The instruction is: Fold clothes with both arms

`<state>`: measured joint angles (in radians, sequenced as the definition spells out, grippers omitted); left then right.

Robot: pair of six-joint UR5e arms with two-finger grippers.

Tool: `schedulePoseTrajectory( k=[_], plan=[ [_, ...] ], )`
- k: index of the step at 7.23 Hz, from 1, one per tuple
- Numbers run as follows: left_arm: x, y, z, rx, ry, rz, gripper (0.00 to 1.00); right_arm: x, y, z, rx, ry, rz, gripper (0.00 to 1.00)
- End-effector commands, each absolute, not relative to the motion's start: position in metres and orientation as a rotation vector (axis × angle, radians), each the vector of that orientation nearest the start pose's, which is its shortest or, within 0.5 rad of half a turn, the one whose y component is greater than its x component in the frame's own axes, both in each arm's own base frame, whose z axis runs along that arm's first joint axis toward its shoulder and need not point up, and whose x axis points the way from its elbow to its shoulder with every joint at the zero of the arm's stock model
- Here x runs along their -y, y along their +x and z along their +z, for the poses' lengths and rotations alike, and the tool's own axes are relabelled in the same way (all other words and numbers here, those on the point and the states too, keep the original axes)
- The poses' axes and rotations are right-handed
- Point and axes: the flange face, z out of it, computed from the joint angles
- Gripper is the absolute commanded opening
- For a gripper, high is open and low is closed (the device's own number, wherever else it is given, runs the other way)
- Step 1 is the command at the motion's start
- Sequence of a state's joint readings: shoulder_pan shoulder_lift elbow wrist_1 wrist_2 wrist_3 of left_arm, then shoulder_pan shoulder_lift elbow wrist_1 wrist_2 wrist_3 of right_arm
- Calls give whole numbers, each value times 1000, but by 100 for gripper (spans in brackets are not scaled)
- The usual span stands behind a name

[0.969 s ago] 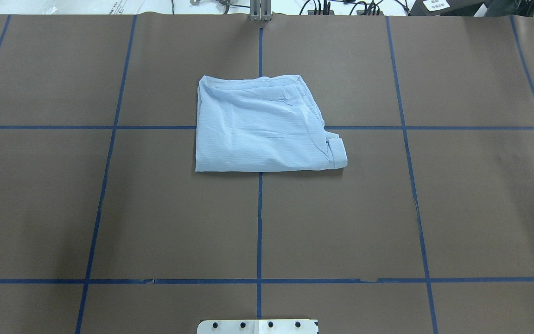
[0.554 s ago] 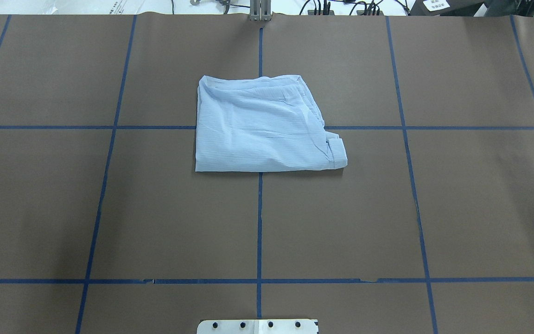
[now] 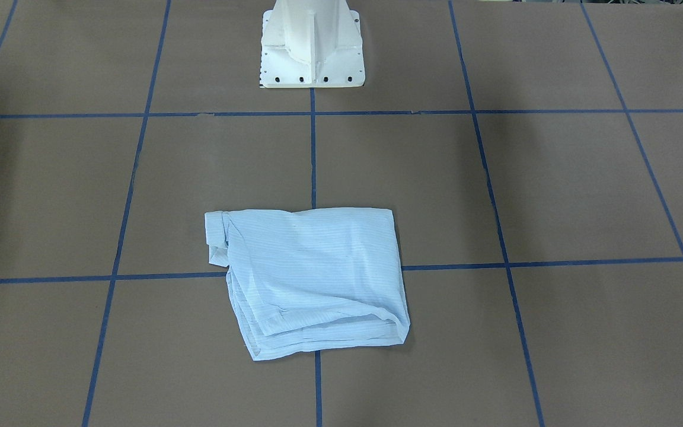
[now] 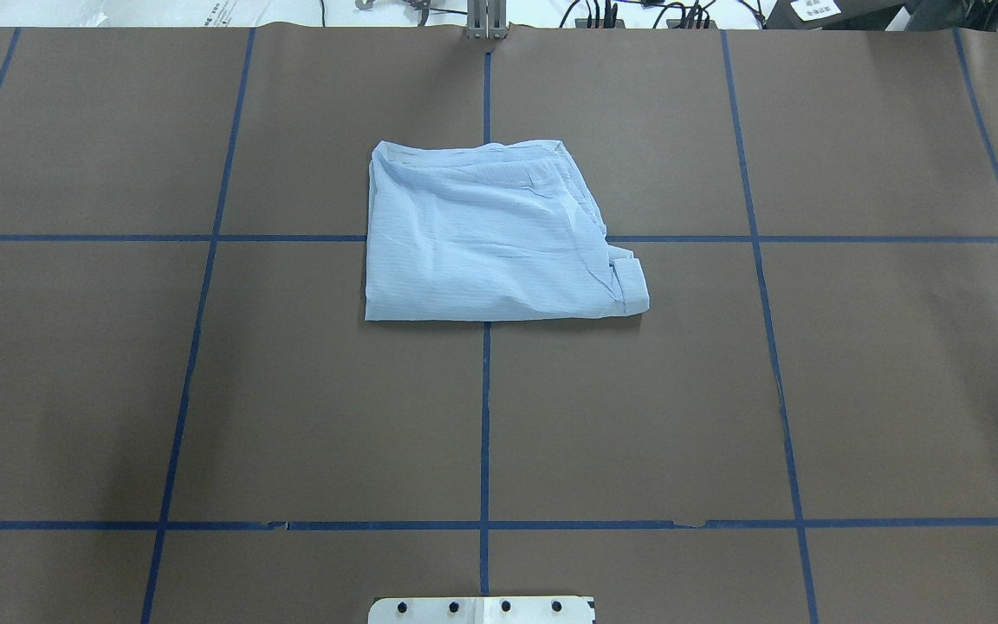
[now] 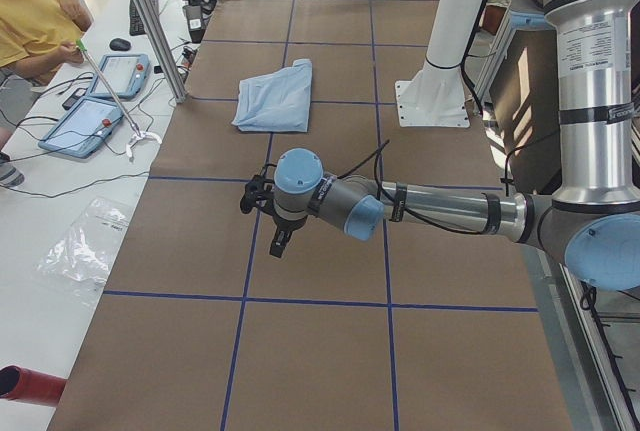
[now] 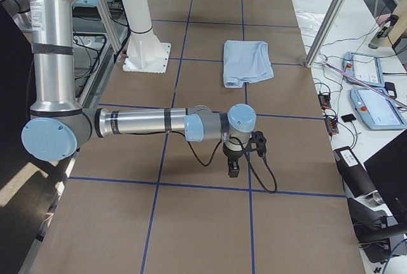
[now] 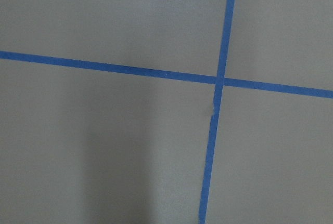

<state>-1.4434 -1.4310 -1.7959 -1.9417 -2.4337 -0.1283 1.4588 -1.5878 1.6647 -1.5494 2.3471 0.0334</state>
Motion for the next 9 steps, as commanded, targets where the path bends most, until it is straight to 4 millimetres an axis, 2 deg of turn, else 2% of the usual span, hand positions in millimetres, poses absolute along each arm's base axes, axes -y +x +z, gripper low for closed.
schedulePoseTrajectory(
  k=[1, 2, 6, 7, 8, 9],
  plan=[
    [454, 0, 556, -897, 329, 202, 100, 495, 8, 608, 782, 57, -121, 100],
    [452, -1, 542, -895, 355, 210, 100, 494, 8, 609, 780, 55, -119, 100],
    [455, -2, 542, -862, 369, 209, 100, 495, 8, 605, 782, 61, -122, 100],
    [453, -3, 534, -868, 379, 211, 100, 494, 8, 606, 785, 58, -121, 100],
    [455, -2, 539, -860, 375, 209, 100, 494, 8, 604, 787, 62, -123, 100],
    [455, -2, 529, -870, 391, 219, 100, 495, 8, 605, 785, 61, -123, 100]
  ],
)
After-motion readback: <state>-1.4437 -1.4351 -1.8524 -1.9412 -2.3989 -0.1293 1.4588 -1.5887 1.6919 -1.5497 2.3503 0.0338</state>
